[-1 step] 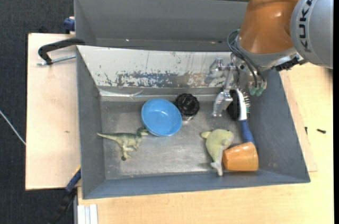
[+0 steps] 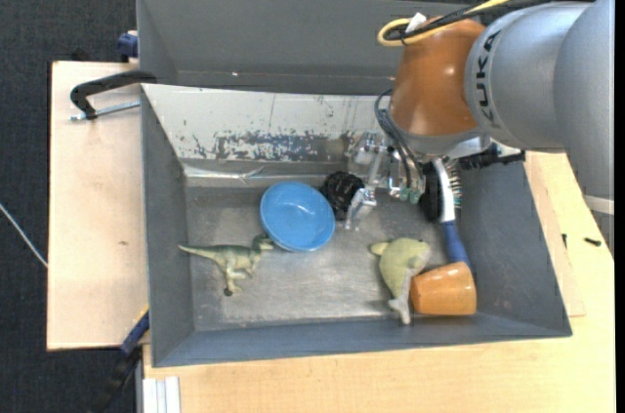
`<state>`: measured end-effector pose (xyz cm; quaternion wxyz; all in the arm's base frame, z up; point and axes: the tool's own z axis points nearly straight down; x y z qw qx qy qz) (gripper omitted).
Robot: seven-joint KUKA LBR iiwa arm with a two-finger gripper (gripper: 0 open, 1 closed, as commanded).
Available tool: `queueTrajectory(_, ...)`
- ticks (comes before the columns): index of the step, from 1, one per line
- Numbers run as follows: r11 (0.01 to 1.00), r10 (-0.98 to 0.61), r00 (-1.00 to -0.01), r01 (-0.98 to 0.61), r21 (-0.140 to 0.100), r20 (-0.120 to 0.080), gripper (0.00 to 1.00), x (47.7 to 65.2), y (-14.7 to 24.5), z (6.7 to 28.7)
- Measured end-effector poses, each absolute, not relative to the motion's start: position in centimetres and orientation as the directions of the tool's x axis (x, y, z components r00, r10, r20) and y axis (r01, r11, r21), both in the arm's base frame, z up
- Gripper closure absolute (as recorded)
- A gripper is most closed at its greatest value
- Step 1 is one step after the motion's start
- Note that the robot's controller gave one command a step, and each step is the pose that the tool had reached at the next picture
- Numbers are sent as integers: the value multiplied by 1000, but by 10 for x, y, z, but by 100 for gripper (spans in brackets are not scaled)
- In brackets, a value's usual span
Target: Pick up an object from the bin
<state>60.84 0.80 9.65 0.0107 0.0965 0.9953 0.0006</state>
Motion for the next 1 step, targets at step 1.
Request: queueTrajectory(1,981,192,-981,192,5,-28,100,610,8,96)
